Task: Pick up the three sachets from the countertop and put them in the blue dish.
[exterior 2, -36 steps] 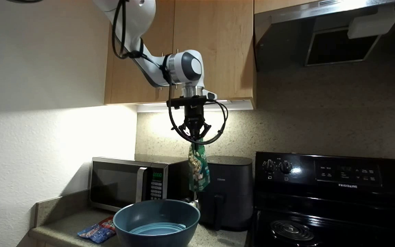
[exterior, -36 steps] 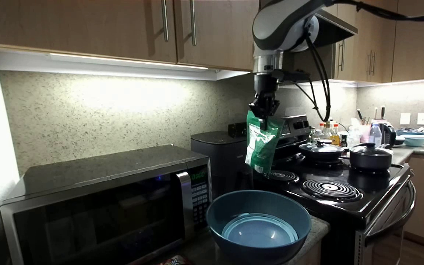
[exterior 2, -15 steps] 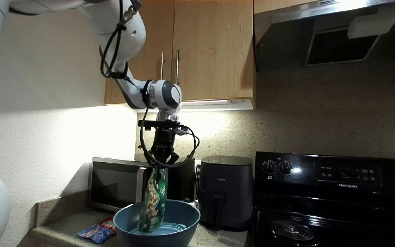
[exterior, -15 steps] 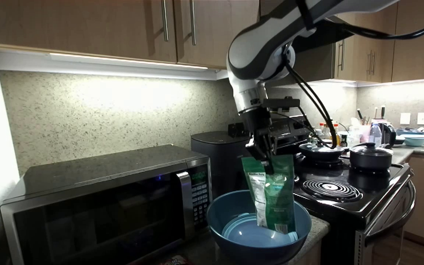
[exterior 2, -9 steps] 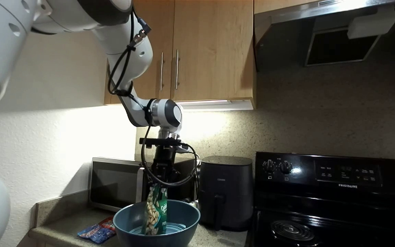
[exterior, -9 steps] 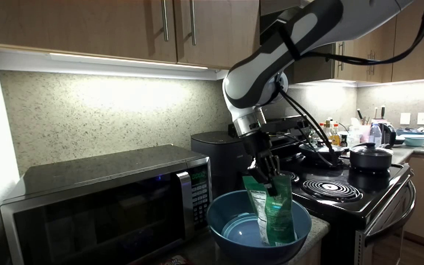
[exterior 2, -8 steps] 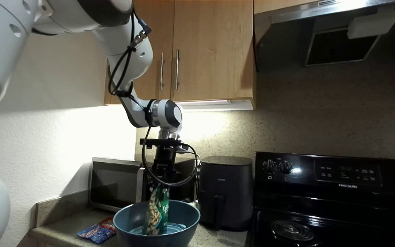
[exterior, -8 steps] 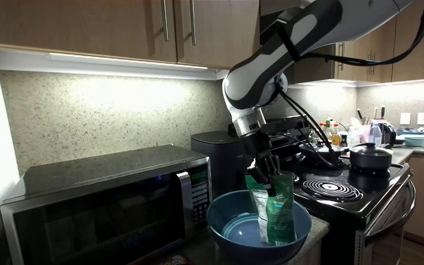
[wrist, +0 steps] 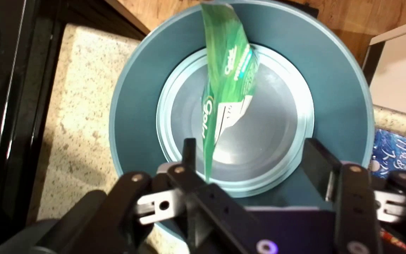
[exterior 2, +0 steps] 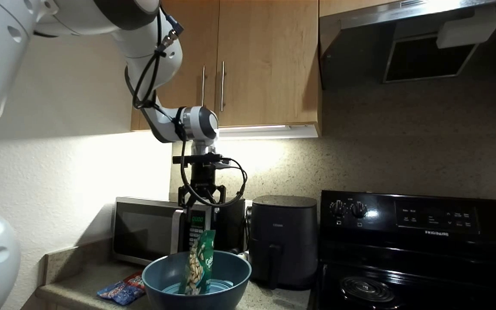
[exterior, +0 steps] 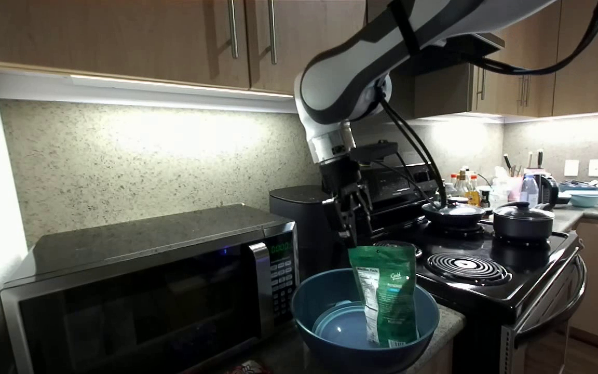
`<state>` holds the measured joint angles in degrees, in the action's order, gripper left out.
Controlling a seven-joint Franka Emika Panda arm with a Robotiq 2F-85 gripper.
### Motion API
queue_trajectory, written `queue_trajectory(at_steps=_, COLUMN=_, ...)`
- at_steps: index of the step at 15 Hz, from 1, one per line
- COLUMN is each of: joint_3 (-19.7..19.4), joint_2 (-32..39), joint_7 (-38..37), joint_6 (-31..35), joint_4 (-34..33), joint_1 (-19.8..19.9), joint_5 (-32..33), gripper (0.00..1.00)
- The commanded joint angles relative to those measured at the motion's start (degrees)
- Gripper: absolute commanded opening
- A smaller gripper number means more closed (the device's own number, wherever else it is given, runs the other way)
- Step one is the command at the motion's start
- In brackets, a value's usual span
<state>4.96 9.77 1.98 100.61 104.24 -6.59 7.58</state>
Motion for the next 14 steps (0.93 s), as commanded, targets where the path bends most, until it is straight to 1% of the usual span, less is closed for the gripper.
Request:
queue_trajectory(at_steps=1, joint_3=2.1, joint_2=-2.4, joint_7=2.7, joint_6=0.5, joint_4=-0.3, joint_1=-2.0, joint_5=2.8, gripper=1.0)
queue_trajectory(at_steps=4, joint_3=3.8, joint_2=-2.0, joint_7=4.5, joint_6=0.8, joint_4=-0.7, joint_1=-3.6, joint_5=3.1, gripper=1.0)
queue_trajectory(at_steps=7, joint_3=4.8, joint_2=-2.2, joint_7=7.9, joint_6=0.7, joint_4=-0.3, joint_1=-4.3, joint_5=2.8, gripper=1.0)
queue_trajectory(at_steps=8, joint_3=4.6, joint_2=-1.4, joint_7=4.5, joint_6=-0.2, joint_4=-1.4, joint_1=-4.3, joint_5=1.8, gripper=1.0)
queue_trajectory(at_steps=14, joint_3=5.0, joint_2=-1.2, joint_7=6.4, joint_6=0.1, joint_4=-0.9, joint_1=-4.5, joint_5=1.1, gripper=1.0)
